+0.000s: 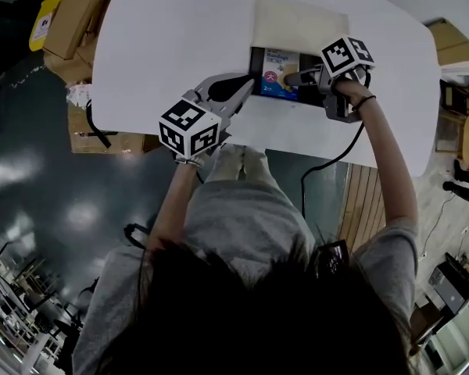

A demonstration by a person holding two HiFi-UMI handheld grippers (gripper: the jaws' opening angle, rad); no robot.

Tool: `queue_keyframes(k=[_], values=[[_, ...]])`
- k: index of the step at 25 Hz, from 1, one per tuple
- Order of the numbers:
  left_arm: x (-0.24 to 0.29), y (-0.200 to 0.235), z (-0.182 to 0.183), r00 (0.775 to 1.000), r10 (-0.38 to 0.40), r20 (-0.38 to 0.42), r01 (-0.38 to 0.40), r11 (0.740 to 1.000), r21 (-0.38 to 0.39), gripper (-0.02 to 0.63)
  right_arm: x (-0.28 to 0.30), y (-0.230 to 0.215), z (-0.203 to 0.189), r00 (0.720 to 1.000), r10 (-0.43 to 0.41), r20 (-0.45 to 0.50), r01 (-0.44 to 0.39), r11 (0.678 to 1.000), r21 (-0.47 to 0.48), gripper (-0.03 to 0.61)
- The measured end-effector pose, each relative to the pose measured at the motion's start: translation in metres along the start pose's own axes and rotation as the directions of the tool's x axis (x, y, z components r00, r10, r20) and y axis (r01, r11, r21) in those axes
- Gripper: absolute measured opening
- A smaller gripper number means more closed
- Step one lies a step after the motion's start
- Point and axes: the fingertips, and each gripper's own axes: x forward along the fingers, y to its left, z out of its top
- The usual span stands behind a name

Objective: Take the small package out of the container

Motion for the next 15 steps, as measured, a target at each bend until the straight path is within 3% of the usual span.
queue_keyframes(k=[6, 15], values=[[-0.0032, 0.0042, -0.0001, 1.000, 0.015, 0.004, -0.015, 1.000, -0.009, -0.011, -0.0024, 0.0012, -0.0002, 0.998, 0.060, -0.027, -0.059, 0.997, 0.048, 0.176], [-0.0005, 0.0029, -0.0005, 1.000, 0.010, -0.002, -0.010, 1.000, -0.012, -0.011, -0.0088, 0.0047, 0.0000, 0.992, 0.121, -0.026, -0.118, 0.989, 0.091, 0.153]])
